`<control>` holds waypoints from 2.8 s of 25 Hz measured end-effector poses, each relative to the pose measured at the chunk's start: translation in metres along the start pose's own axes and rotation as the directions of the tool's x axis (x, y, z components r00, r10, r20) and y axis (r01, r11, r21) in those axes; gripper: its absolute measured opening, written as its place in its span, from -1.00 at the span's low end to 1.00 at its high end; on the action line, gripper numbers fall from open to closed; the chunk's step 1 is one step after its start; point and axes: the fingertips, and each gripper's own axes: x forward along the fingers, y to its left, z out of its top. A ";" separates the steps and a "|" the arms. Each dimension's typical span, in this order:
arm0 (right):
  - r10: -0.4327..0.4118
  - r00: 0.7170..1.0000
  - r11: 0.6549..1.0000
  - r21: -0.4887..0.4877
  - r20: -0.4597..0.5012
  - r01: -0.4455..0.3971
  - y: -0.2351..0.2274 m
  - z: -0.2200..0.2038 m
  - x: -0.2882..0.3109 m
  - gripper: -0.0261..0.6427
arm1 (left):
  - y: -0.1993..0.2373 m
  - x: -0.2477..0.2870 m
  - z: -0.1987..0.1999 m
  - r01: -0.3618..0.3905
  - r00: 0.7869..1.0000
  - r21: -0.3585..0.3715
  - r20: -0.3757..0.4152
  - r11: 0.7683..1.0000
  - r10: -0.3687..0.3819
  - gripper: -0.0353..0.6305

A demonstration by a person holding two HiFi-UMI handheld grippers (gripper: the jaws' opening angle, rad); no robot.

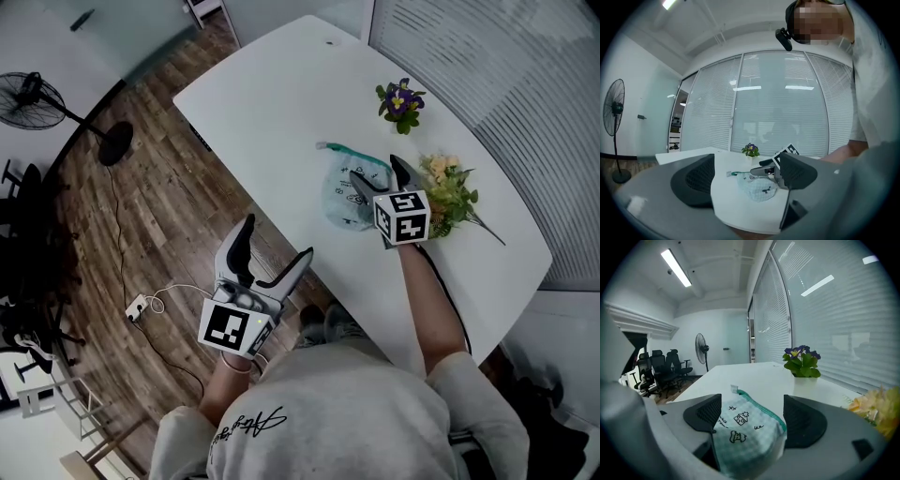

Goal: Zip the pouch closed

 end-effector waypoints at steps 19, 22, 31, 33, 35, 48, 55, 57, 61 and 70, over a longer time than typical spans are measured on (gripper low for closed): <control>-0.043 0.978 0.998 -0.061 -0.204 0.031 -0.006 -0.040 0.021 0.10 | 0.003 -0.005 0.000 -0.030 1.000 -0.003 -0.001 1.000 0.030 0.37; -0.049 0.971 0.996 -0.085 -0.233 0.030 -0.005 -0.043 0.022 0.03 | 0.003 -0.005 0.001 -0.034 0.999 -0.002 0.000 0.999 0.034 0.37; -0.066 0.963 0.990 -0.137 -0.261 0.031 -0.006 -0.045 0.021 -0.27 | -0.013 0.009 0.005 -0.014 1.000 0.030 -0.021 0.999 0.014 0.37; -0.065 0.962 0.988 -0.153 -0.266 0.025 -0.005 -0.045 0.020 -0.34 | -0.017 0.013 0.006 -0.004 1.000 0.043 -0.022 0.999 0.005 0.37; -0.066 0.960 0.986 -0.168 -0.273 0.020 -0.005 -0.045 0.018 -0.41 | -0.022 0.017 0.006 0.005 1.000 0.055 -0.026 0.998 -0.003 0.37; -0.144 0.948 0.971 -0.224 -0.285 0.081 -0.012 -0.044 0.018 -0.84 | -0.004 0.049 0.017 0.179 0.984 0.036 0.004 0.983 -0.179 0.37; -0.149 0.966 0.981 -0.152 -0.213 0.118 -0.013 -0.042 0.008 -0.86 | 0.016 0.057 0.014 0.211 0.977 0.024 0.003 0.977 -0.211 0.34; -0.154 0.971 0.983 -0.126 -0.184 0.133 -0.011 -0.040 0.003 -0.87 | 0.019 0.058 0.012 0.212 0.977 0.024 0.001 0.977 -0.212 0.34; -0.161 0.980 0.983 -0.103 -0.116 0.149 -0.004 -0.029 -0.008 -0.88 | 0.024 0.060 0.012 0.219 0.976 0.036 -0.003 0.975 -0.219 0.34; -0.123 0.992 0.992 0.005 0.039 0.123 0.015 0.008 -0.033 -0.88 | 0.035 0.059 0.013 0.214 0.977 0.057 -0.015 0.975 -0.214 0.34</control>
